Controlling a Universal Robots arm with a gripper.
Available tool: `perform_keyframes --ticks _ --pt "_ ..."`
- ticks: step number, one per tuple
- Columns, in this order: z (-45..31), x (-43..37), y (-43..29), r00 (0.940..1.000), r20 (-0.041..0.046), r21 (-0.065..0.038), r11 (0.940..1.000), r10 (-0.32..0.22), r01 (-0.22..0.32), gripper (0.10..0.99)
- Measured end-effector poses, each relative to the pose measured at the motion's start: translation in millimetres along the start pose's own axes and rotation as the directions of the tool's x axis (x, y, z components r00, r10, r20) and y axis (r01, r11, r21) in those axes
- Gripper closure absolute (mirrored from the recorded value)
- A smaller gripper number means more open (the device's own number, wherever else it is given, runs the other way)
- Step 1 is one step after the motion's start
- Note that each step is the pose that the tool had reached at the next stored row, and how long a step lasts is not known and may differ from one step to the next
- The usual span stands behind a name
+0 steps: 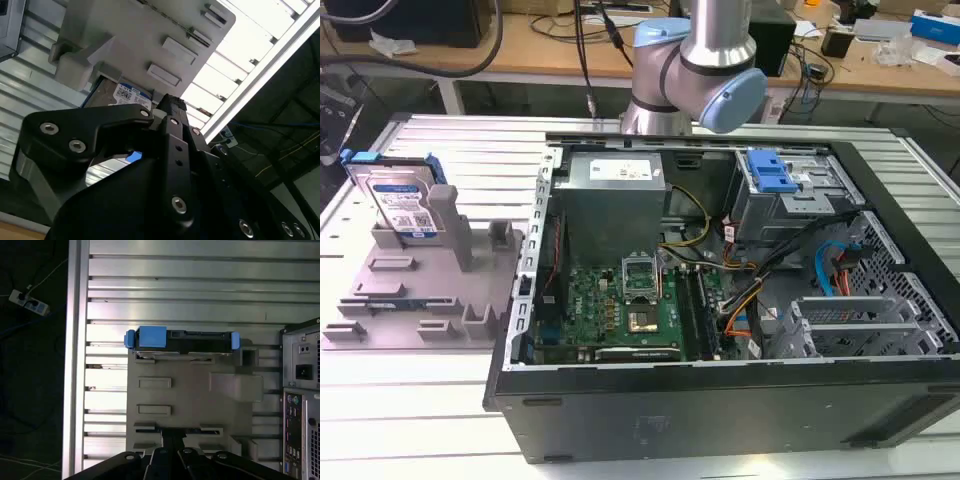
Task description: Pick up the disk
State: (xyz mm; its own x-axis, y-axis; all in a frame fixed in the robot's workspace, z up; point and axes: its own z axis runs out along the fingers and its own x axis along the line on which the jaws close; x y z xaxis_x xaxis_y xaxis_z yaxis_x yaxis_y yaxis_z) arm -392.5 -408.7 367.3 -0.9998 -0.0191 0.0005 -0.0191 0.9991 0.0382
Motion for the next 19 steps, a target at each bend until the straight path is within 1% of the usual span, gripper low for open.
perform_keyframes --ticks 11,12,13,14,15,16,17,18,19 --pt "0.0 0.0 0.0 1.0000 -0.0001 0.000 1.0000 -0.002 0.002 0.980" --pt "0.0 0.0 0.0 0.9999 -0.0006 0.000 0.9999 -0.014 0.014 0.980" --pt "0.1 0.0 0.0 0.9983 -0.0021 0.000 0.9983 -0.058 0.058 0.980" --pt "0.1 0.0 0.0 0.9969 -0.0030 0.000 0.9969 -0.079 0.079 0.980" --pt "0.1 0.0 0.0 0.9941 -0.0041 0.000 0.9941 -0.108 0.108 0.980" --pt "0.1 0.0 0.0 0.9857 -0.0065 0.000 0.9857 -0.168 0.168 0.980" --pt "0.2 0.0 0.0 0.9781 -0.0080 -0.001 0.9781 -0.208 0.208 0.980" --pt "0.3 0.0 0.0 0.9689 -0.0094 -0.001 0.9689 -0.247 0.247 0.980" --pt "0.3 0.0 0.0 0.9624 -0.0104 -0.001 0.9625 -0.271 0.271 0.980"
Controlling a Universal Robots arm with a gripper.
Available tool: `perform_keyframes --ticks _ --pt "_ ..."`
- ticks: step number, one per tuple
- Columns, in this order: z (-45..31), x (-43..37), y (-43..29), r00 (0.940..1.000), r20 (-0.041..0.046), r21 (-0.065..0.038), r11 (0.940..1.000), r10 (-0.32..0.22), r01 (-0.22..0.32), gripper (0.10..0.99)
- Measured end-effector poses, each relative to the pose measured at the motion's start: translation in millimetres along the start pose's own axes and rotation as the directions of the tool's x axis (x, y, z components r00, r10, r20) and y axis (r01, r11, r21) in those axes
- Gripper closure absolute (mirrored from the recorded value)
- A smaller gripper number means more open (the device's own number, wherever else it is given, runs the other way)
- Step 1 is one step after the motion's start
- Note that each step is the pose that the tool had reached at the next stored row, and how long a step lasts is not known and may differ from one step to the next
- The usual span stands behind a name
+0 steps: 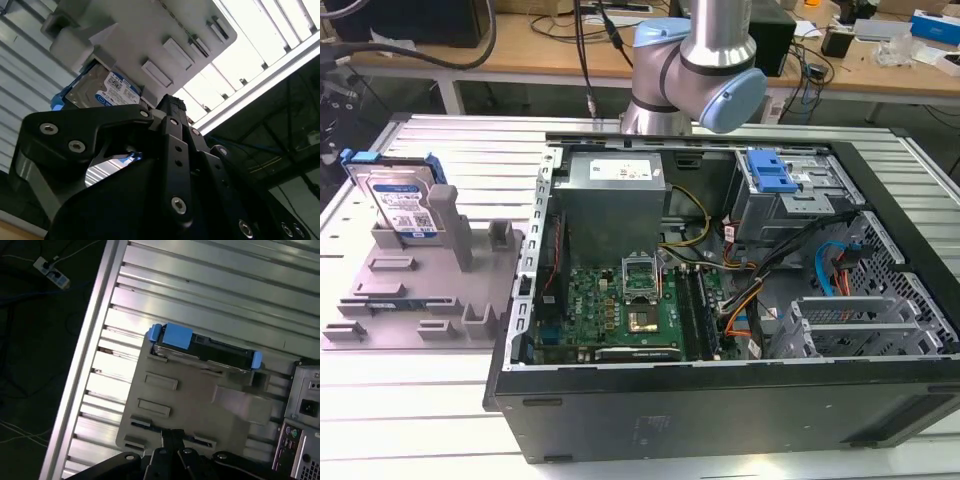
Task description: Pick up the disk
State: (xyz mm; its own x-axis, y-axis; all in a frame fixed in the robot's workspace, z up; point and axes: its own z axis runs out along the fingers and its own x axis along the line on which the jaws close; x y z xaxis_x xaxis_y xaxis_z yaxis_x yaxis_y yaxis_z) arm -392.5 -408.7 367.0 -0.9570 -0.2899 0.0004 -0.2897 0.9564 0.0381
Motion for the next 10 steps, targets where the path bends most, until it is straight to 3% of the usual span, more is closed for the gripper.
perform_keyframes --ticks 3,6,8,10 --pt "0.1 0.0 0.0 0.9975 -0.0027 0.000 0.9975 -0.070 0.070 0.973" --pt "0.2 0.0 0.0 0.9904 -0.0053 0.000 0.9904 -0.138 0.138 0.788" --pt "0.3 0.0 0.0 0.9847 -0.0067 0.000 0.9847 -0.174 0.174 0.788" --pt "0.5 0.0 0.0 0.9771 -0.0081 -0.001 0.9772 -0.212 0.212 0.671"
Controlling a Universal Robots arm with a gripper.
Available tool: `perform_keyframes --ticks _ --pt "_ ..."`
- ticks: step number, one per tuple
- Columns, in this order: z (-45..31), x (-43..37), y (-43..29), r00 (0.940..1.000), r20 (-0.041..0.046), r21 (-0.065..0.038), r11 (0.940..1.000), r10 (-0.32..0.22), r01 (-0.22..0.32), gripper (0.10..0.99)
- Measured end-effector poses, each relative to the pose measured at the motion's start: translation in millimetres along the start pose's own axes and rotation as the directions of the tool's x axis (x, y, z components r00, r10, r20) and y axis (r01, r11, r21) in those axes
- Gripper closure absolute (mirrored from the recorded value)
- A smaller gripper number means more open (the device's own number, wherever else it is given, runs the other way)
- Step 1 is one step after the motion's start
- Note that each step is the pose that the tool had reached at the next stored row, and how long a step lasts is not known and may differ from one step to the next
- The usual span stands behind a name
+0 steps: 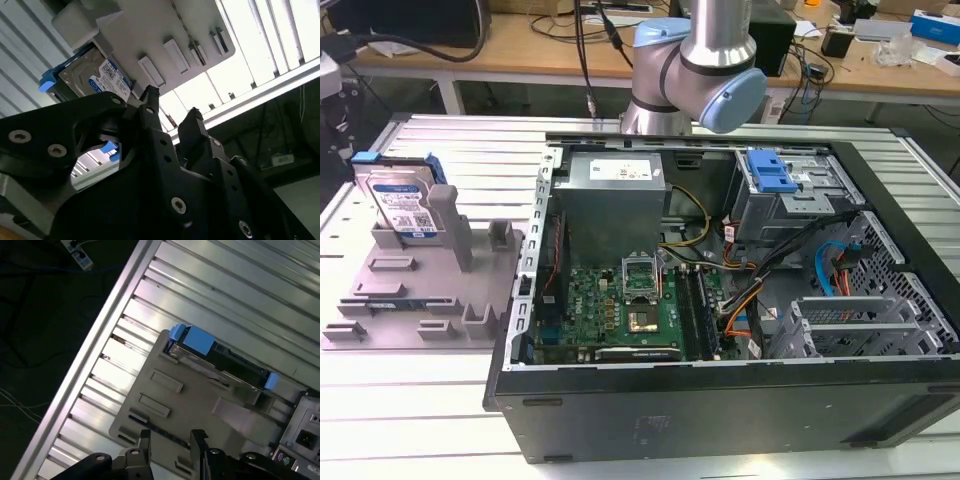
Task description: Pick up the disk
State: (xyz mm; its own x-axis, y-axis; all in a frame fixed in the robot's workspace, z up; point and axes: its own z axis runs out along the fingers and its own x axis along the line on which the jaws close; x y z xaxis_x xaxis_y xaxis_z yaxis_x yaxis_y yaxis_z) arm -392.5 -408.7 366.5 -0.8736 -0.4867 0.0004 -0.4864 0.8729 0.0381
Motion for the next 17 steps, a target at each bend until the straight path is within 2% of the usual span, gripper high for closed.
perform_keyframes --ticks 1,3,4,6,7,8,11,15,17 --pt "0.1 0.0 0.0 0.9996 -0.0012 0.000 0.9996 -0.029 0.029 0.604" --pt "0.2 0.0 0.0 0.9978 -0.0026 0.000 0.9978 -0.067 0.067 0.604" --pt "0.4 0.0 0.0 0.9934 -0.0044 0.000 0.9934 -0.115 0.115 0.604" --pt "0.8 0.0 -0.1 0.9787 -0.0078 -0.001 0.9788 -0.205 0.205 0.592" --pt "0.8 0.0 -0.1 0.9750 -0.0085 -0.001 0.9750 -0.222 0.222 0.592" --pt "0.9 0.0 -0.1 0.9703 -0.0094 -0.001 0.9703 -0.242 0.242 0.529" --pt "1.0 0.0 -0.1 0.9523 -0.0118 -0.002 0.9524 -0.305 0.305 0.529" --pt "1.1 0.0 -0.1 0.9244 -0.0147 -0.003 0.9245 -0.381 0.381 0.529" --pt "1.1 0.0 -0.1 0.9080 -0.0161 -0.003 0.9082 -0.419 0.419 0.529"
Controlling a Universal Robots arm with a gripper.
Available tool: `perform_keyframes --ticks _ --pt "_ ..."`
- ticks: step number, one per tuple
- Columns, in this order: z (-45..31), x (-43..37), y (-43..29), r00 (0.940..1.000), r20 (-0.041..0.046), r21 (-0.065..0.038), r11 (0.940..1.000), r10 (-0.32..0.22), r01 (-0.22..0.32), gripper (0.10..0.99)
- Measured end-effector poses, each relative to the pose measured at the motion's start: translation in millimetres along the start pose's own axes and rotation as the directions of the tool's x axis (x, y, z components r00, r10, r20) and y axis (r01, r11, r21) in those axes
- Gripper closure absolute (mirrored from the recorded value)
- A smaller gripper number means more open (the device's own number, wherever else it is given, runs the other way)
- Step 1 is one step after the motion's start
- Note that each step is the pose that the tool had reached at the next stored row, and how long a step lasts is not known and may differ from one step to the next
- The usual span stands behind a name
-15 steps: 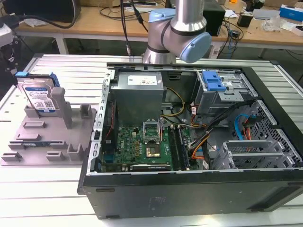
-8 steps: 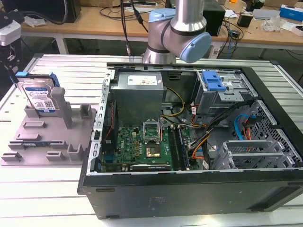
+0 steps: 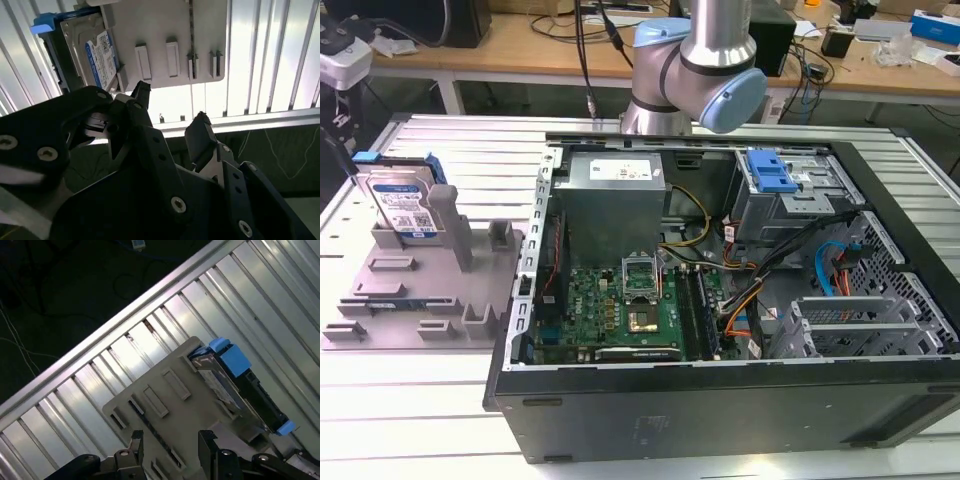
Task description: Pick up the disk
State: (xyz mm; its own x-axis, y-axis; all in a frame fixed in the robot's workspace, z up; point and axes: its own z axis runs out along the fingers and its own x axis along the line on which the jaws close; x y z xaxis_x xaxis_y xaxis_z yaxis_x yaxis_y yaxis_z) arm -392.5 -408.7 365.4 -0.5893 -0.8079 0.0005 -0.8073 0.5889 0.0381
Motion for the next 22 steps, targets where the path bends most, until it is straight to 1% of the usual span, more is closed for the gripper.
perform_keyframes --ticks 3,4,6,8,9,10,11,12,13,14,17,19,20,22 --pt "0.0 0.0 0.0 0.9974 -0.0026 0.000 0.9974 -0.072 0.072 0.529" --pt "0.1 0.0 0.0 0.9941 -0.0038 0.001 0.9941 -0.108 0.108 0.529" --pt "0.4 -0.1 0.0 0.9896 -0.0050 0.002 0.9896 -0.144 0.144 0.529" --pt "0.8 -0.1 0.0 0.9829 -0.0066 0.004 0.9829 -0.184 0.184 0.529" --pt "1.2 -0.1 0.0 0.9771 -0.0076 0.006 0.9771 -0.213 0.213 0.529" --pt "1.4 0.0 0.0 0.9738 -0.0082 0.007 0.9738 -0.227 0.227 0.529" --pt "1.7 0.0 0.0 0.9693 -0.0084 0.009 0.9693 -0.246 0.246 0.529" --pt "2.1 -0.1 0.0 0.9646 -0.0069 0.015 0.9645 -0.264 0.264 0.529" --pt "2.4 -0.1 0.0 0.9620 -0.0057 0.019 0.9618 -0.273 0.273 0.529" --pt "2.4 -0.1 -0.1 0.9577 -0.0077 0.023 0.9574 -0.288 0.288 0.529" --pt "2.3 -1.2 0.7 0.9557 -0.0087 0.022 0.9554 -0.294 0.294 0.529" --pt "2.4 -3.5 2.3 0.9518 -0.0094 0.022 0.9515 -0.307 0.307 0.529" --pt "2.5 -4.9 3.3 0.9452 -0.0102 0.022 0.9449 -0.326 0.327 0.529" --pt "2.6 -5.3 3.6 0.9345 -0.0113 0.022 0.9342 -0.356 0.356 0.529"
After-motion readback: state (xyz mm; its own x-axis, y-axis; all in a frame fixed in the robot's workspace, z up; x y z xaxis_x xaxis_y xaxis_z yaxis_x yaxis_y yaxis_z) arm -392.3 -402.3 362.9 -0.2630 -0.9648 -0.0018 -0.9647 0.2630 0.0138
